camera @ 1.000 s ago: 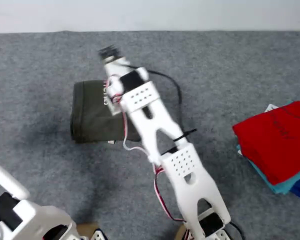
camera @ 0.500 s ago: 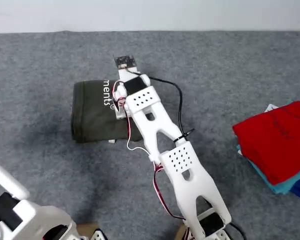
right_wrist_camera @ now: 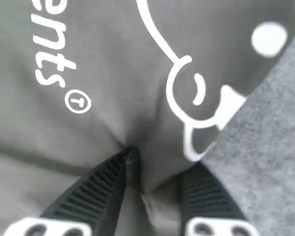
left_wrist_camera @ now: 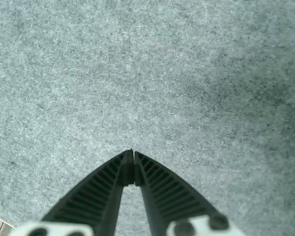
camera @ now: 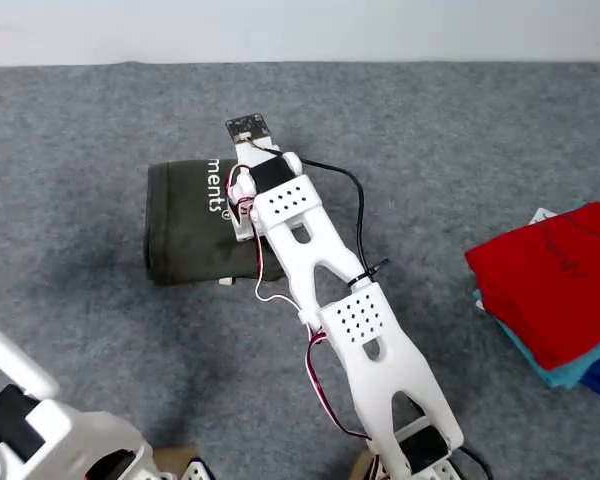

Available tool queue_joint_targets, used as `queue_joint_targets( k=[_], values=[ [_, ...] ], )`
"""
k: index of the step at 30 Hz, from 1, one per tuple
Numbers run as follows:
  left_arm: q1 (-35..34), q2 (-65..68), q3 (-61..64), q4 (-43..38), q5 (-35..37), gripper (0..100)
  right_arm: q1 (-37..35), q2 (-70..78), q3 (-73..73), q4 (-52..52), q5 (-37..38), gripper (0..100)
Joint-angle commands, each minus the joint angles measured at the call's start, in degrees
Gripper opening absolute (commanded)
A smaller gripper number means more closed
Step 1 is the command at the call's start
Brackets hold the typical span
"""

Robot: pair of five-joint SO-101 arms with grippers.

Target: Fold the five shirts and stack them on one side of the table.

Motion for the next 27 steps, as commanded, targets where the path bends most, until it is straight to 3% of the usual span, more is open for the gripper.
queue_joint_targets(
  k=[1, 6, 11, 14, 22, 27],
  values=[
    [-0.18, -2.29, -1.10, -0.97, -0.18, 1, 0.48, -0.66, -1.23, 2.68, 3.69, 0.7],
    [-0.09, -2.37, -1.10, -0.97, -0.18, 1, 0.84, -2.86, -6.42, 10.95, 5.54, 1.0],
    [1.93, -2.81, -1.10, -0.70, -0.18, 1, 0.57, -9.89, -1.93, 11.30, 8.70, 1.0],
    [3.08, -2.81, -1.27, -0.70, -0.18, 1, 0.31, -17.89, 8.53, 11.30, 8.88, 1.0],
    [3.96, -2.90, -1.54, -0.62, -0.18, 1, 1.63, -47.34, 47.21, 11.03, 18.20, 1.0],
    [4.13, -2.90, -1.54, 0.09, -0.18, 1, 6.29, -58.15, 61.80, 10.95, 28.22, 1.0]
  ],
)
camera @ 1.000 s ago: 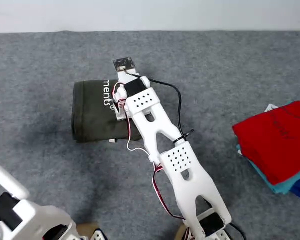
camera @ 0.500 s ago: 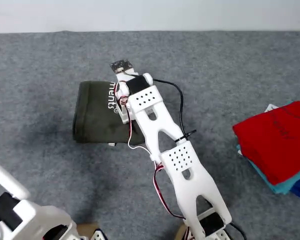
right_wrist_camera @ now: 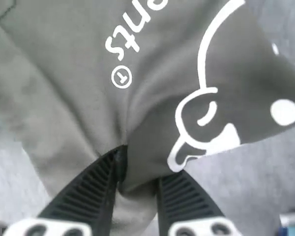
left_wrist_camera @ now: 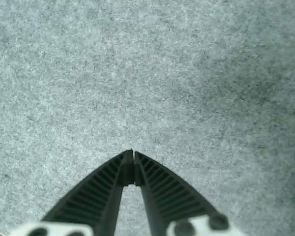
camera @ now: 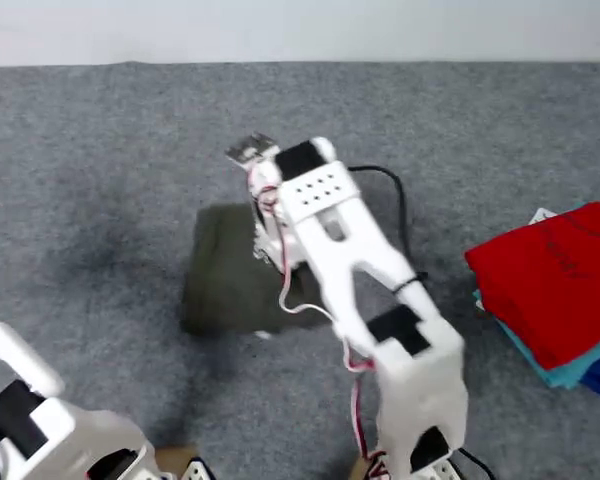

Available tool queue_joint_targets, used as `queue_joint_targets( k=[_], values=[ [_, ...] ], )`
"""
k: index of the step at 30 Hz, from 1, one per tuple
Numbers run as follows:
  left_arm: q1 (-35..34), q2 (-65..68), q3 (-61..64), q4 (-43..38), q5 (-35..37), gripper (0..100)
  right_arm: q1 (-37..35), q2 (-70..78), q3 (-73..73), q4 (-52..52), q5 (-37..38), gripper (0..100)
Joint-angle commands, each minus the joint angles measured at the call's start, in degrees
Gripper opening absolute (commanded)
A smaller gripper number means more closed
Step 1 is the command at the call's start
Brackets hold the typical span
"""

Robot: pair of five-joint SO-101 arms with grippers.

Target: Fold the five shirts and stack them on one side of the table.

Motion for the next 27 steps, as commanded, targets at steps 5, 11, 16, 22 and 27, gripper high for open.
queue_joint_targets(
  k=[5, 11, 16, 22, 27],
  values=[
    [2.55, -2.90, -1.54, 0.79, -0.26, 1, 13.85, -5.23, 9.23, 0.66, 21.63, 1.0],
    [4.22, -2.90, -1.54, 0.97, -0.18, 1, 23.78, 3.56, 1.05, -7.60, 41.67, 1.0],
    [4.04, -2.90, -1.27, 0.97, -0.18, 1, 23.87, 12.35, -11.78, -10.51, 48.44, 1.0],
    [4.04, -2.90, -1.27, 0.79, -0.18, 1, 20.62, 21.93, -26.90, -11.21, 48.79, 1.7],
    [3.87, -2.90, -1.27, 0.70, -0.44, 1, 20.97, 25.54, -35.87, -6.73, 42.64, 17.3]
  ],
)
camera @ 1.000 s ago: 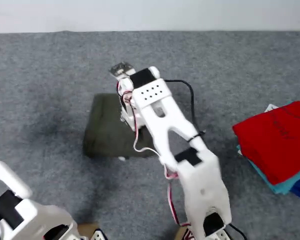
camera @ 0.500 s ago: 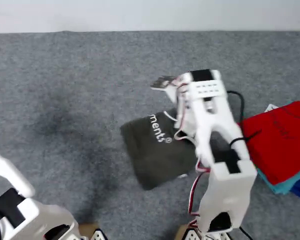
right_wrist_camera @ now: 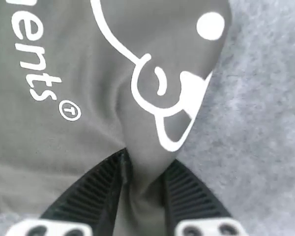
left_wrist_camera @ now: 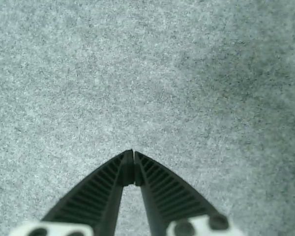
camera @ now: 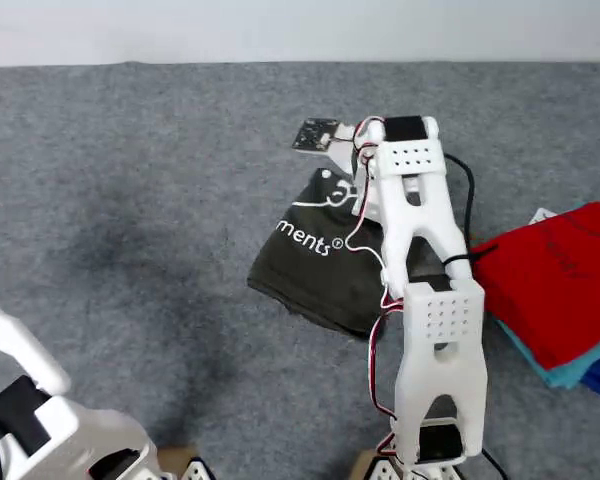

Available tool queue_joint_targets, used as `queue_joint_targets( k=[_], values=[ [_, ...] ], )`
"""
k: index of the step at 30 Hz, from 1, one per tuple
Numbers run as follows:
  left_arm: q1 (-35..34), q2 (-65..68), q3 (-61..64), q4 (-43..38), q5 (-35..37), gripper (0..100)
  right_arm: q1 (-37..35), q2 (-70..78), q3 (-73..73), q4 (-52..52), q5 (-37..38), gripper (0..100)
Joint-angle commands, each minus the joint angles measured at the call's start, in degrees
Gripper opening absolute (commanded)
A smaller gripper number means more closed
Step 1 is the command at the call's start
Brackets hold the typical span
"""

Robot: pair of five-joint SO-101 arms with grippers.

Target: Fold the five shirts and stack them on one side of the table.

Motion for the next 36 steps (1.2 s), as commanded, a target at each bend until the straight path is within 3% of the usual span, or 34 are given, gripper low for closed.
queue_joint_targets(
  k=[1, 5, 17, 29, 36],
  values=[
    [0.18, -2.90, -1.27, 0.09, -0.44, 1, 0.57, -0.31, -8.79, 2.42, -9.49, 20.8],
    [0.35, -2.64, -1.27, 0.00, -0.53, 1, 0.84, -0.31, -16.09, 6.90, -26.64, 29.3],
    [0.44, -2.29, -1.19, 0.00, -0.53, 1, 0.13, -2.95, -21.54, 11.03, -68.84, 29.2],
    [0.62, -2.81, -1.27, 0.44, -2.81, 1, -1.98, -22.90, 5.80, 10.86, -88.44, 30.6],
    [1.58, -2.90, -1.36, 0.44, -2.81, 1, -5.93, -18.59, 12.84, 10.24, -99.87, 47.5]
  ],
)
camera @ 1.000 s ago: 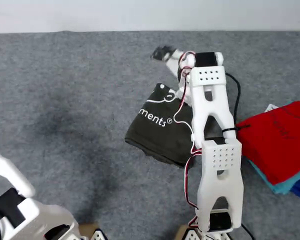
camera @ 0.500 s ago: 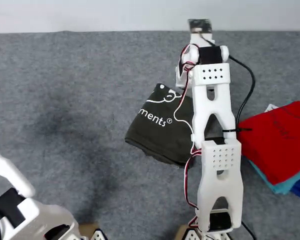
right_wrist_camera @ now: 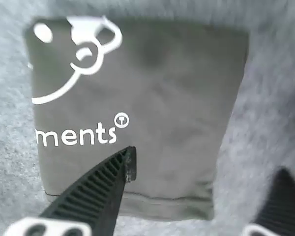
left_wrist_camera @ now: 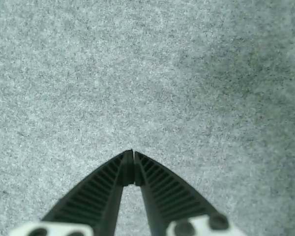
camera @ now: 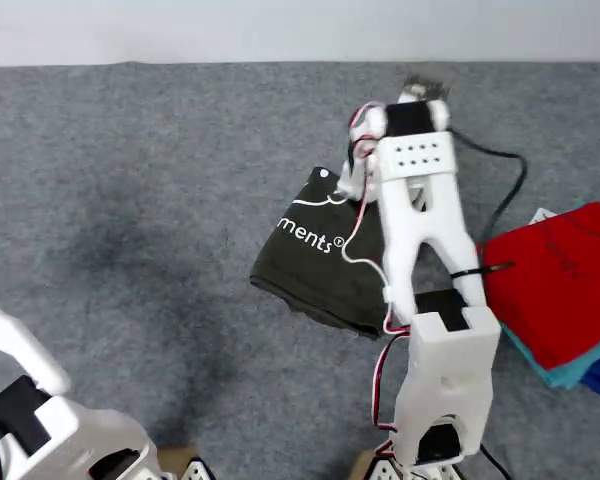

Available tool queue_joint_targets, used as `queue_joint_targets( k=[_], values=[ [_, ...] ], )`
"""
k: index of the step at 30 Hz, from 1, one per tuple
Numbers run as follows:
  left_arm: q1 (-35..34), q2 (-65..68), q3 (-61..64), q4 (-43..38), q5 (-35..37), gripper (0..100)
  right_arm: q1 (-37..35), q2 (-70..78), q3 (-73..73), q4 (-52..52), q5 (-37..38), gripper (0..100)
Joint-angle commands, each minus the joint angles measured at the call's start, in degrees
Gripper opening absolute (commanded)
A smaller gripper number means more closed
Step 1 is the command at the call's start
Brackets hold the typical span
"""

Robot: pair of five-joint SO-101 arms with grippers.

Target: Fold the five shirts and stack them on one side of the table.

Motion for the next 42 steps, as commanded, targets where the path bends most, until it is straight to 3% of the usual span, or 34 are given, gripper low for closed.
queue_joint_targets(
  k=[1, 16, 30, 34, 40, 42],
  values=[
    [1.76, -2.90, -1.36, 0.44, -0.70, 1, -2.24, 1.63, 0.09, 0.75, -3.87, 47.4],
    [4.13, -2.90, -1.45, 0.44, -0.70, 1, -3.47, 23.78, -0.09, -9.80, -5.19, 46.7],
    [4.40, -2.90, -1.54, 0.09, -0.70, 1, -2.24, 28.35, -2.90, -1.19, -1.85, 23.5],
    [4.40, -2.90, -1.54, 0.09, -0.79, 1, -1.80, 28.53, -2.64, -0.04, 0.53, 18.1],
    [4.40, -2.90, -1.54, 0.09, -0.79, 1, 1.01, 28.09, -2.73, 0.66, 5.71, 1.8],
    [4.40, -2.90, -1.54, 0.09, -0.79, 1, 1.45, 27.65, -2.99, 1.80, 6.95, 1.5]
  ],
)
